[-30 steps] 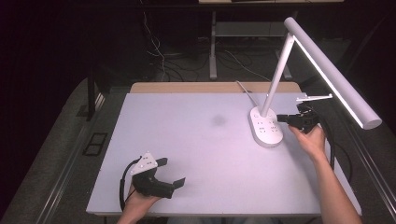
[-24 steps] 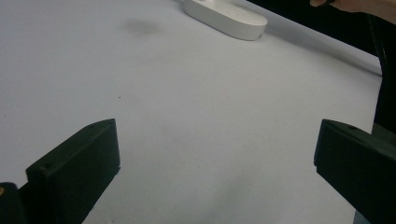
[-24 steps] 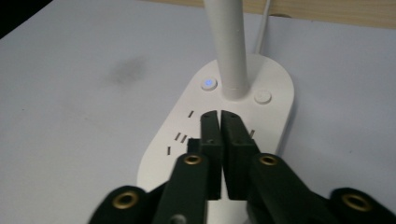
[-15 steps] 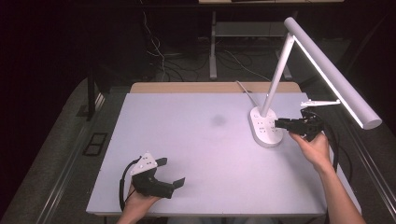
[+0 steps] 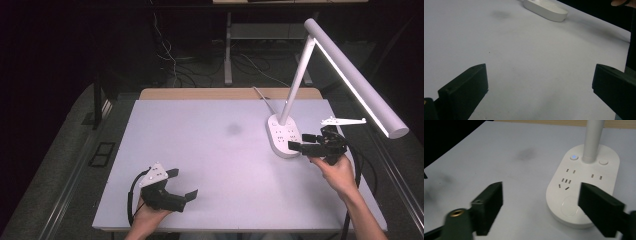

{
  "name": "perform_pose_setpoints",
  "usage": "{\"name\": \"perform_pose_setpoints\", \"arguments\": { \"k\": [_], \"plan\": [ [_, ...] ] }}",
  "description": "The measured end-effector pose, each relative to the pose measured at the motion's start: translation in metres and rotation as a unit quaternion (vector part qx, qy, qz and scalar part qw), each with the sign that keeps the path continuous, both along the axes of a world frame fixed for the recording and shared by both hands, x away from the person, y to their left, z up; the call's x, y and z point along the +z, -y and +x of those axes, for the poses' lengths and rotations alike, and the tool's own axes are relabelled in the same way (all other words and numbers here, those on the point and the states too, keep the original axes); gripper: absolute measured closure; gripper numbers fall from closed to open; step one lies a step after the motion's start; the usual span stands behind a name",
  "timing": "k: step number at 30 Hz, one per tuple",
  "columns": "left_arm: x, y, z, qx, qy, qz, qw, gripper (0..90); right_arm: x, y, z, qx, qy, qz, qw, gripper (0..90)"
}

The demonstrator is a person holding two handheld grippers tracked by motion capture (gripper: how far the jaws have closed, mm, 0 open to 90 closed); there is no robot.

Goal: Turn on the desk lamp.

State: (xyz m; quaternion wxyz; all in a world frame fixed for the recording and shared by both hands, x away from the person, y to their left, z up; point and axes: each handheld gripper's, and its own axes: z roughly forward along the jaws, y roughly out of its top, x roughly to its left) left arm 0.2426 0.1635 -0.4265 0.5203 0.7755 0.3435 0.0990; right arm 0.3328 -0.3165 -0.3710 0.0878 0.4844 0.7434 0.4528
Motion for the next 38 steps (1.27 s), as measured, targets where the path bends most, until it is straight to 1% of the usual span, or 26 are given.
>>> {"name": "perform_pose_setpoints", "arguments": {
  "k": [3, 5, 7, 11, 14, 17, 18, 22, 24, 29, 30, 31, 35, 38],
  "plan": [
    [0.000, 0.000, 0.000, -0.001, 0.000, 0.001, 1.0000, 0.0, -0.001, -0.004, -0.009, 0.002, 0.002, -0.003, 1.0000, 9.0],
    [0.000, -0.001, -0.001, 0.000, 0.000, -0.001, 1.0000, 0.0, -0.002, -0.006, -0.015, 0.008, 0.005, -0.005, 0.9999, 0.6],
    [0.000, -0.001, 0.000, -0.001, -0.001, 0.000, 1.0000, 0.0, -0.003, -0.008, -0.022, 0.016, 0.012, -0.001, 0.9998, 0.5],
    [0.000, 0.000, -0.001, -0.002, 0.001, 0.001, 1.0000, 0.0, -0.009, -0.012, -0.037, 0.024, 0.027, 0.017, 0.9992, 0.5],
    [0.000, 0.000, -0.001, -0.003, 0.001, 0.003, 1.0000, 0.0, -0.015, -0.013, -0.046, 0.032, 0.031, 0.028, 0.9986, 0.5],
    [0.000, -0.001, -0.001, -0.002, 0.000, 0.003, 1.0000, 0.0, -0.021, -0.015, -0.053, 0.038, 0.026, 0.034, 0.9984, 0.5],
    [0.000, -0.001, -0.001, -0.002, 0.000, 0.003, 1.0000, 0.0, -0.023, -0.015, -0.055, 0.040, 0.031, 0.033, 0.9982, 0.5],
    [0.000, 0.000, -0.001, -0.002, 0.000, 0.003, 1.0000, 0.0, -0.030, -0.018, -0.064, 0.048, 0.034, 0.033, 0.9978, 0.5],
    [0.000, 0.000, -0.001, -0.002, 0.000, 0.002, 1.0000, 0.0, -0.034, -0.020, -0.070, 0.051, 0.031, 0.034, 0.9976, 0.5],
    [0.000, 0.000, -0.001, -0.001, 0.000, 0.003, 1.0000, 0.0, -0.042, -0.023, -0.079, 0.058, 0.035, 0.031, 0.9972, 0.5],
    [0.000, 0.000, -0.001, -0.001, 0.000, 0.003, 1.0000, 0.0, -0.043, -0.024, -0.081, 0.059, 0.035, 0.031, 0.9971, 0.5],
    [0.000, 0.000, -0.001, -0.002, 0.002, 0.002, 1.0000, 0.0, -0.044, -0.024, -0.082, 0.062, 0.039, 0.029, 0.9969, 0.5],
    [0.000, 0.000, -0.001, -0.003, 0.002, 0.003, 1.0000, 0.0, -0.049, -0.026, -0.085, 0.061, 0.046, 0.026, 0.9967, 0.5],
    [0.000, 0.000, 0.000, -0.003, 0.002, 0.003, 1.0000, 0.0, -0.052, -0.026, -0.088, 0.061, 0.044, 0.024, 0.9969, 0.5]
  ]
}}
